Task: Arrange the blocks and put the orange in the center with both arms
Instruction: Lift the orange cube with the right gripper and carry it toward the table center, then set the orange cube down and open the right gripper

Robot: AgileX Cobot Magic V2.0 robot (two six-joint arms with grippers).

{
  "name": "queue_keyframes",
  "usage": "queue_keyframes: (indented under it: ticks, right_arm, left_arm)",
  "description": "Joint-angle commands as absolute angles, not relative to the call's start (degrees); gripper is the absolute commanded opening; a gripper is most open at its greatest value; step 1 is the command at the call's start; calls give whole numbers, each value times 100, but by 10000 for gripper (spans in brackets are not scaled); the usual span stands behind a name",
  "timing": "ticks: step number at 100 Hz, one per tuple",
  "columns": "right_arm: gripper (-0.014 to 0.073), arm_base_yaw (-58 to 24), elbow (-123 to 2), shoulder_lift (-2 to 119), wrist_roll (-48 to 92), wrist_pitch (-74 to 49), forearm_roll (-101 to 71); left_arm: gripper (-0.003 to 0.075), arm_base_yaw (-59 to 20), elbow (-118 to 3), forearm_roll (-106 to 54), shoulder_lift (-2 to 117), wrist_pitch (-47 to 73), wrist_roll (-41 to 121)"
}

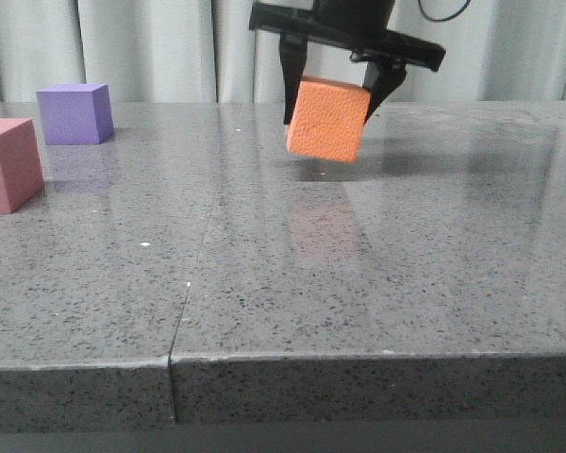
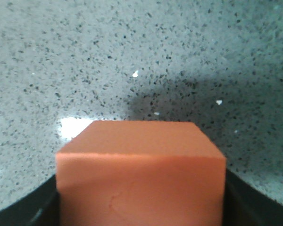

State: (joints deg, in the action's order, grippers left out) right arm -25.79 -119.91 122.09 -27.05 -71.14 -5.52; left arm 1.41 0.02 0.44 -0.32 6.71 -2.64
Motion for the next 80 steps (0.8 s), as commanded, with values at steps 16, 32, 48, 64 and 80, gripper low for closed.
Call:
queue_keyframes:
  ticks: [16,32,48,64,80]
  right_arm:
    - [292,-2566,-12183,11964,-2772,-6998,-514]
    - [521,-2566,-12183,11965,-2772,-6938,-538]
    - [578,-2566,-12183,11965,-2772,-6954,-538]
    - [578,-2566,-12183,11941,-2772,-6995,-538]
    - [578,-2566,-12183,11808,-2772,-7020,-543]
  left_arm:
    - [-20,142,236,0,-196,238,-284]
    - [-20,142,236,0,-196,238,-284]
    - [-20,142,236,0,-196,238,-284]
    - [-20,142,236,0,-196,238,-284]
    - [-20,142,236,0,-196,238,-284]
